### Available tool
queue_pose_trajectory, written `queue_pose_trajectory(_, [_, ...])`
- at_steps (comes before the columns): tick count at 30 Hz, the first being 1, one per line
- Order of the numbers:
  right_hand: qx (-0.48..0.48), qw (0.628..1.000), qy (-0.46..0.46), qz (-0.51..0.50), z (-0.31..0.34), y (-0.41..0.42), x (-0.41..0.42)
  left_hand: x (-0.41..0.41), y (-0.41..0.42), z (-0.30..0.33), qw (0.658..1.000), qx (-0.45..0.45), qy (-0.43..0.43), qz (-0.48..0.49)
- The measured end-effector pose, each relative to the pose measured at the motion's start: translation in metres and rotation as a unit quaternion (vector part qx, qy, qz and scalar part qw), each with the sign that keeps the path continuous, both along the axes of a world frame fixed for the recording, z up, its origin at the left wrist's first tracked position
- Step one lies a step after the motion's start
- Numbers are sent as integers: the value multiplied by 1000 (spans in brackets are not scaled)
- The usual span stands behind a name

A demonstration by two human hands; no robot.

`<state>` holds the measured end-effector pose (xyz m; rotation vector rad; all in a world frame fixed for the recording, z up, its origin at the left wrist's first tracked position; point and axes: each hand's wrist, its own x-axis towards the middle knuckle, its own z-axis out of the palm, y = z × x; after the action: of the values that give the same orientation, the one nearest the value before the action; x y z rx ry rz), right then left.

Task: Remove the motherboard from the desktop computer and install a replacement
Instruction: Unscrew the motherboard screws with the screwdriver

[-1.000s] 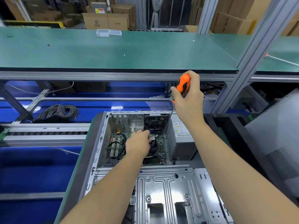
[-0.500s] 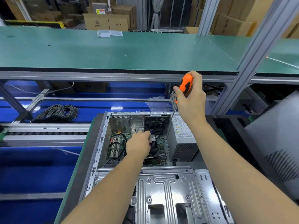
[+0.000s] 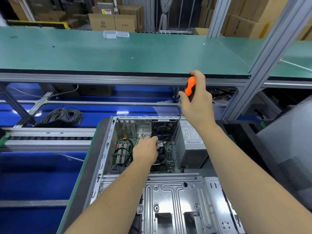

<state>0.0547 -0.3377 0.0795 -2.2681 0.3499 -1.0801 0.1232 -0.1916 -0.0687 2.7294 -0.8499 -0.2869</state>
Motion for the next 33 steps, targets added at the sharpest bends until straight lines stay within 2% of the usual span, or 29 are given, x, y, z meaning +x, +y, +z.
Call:
queue_pose_trajectory(2, [-104,991,52,-65,10,0,5,0,0,0,1000,1,-1,-2])
queue_pose_trajectory(5, [-216,953,122,-172,37,5,22,0,1,1,1000,-2,3,-6])
queue_pose_trajectory(7, [-257,925,195,-200,53,8,33,-1,1,2,1000,-7,10,-8])
queue_pose_trajectory(9, [-288,905,256,-183,65,8,40,-2,1,4,1000,-3,11,-9])
queue_pose_trajectory(12, [-278,904,321,-49,76,11,48,-6,1,9,1000,14,1,-13])
queue_pose_trajectory(14, [-282,886,367,29,84,13,52,-8,1,13,999,30,2,-20])
queue_pose_trajectory(16, [-296,861,410,62,91,9,53,-8,1,20,997,56,25,-36])
queue_pose_trajectory(21, [-260,842,444,162,102,6,44,-10,10,34,985,114,108,-72])
queue_pose_trajectory(25, [-219,821,502,160,109,11,43,-24,23,24,991,60,102,-59])
queue_pose_trajectory(28, [-226,841,488,62,104,11,41,-24,22,23,991,72,91,-62])
queue_pose_trajectory(30, [-280,833,478,7,104,9,41,-24,20,25,990,85,94,-57])
queue_pose_trajectory(33, [-260,821,500,86,109,5,39,-23,18,21,990,100,88,-45])
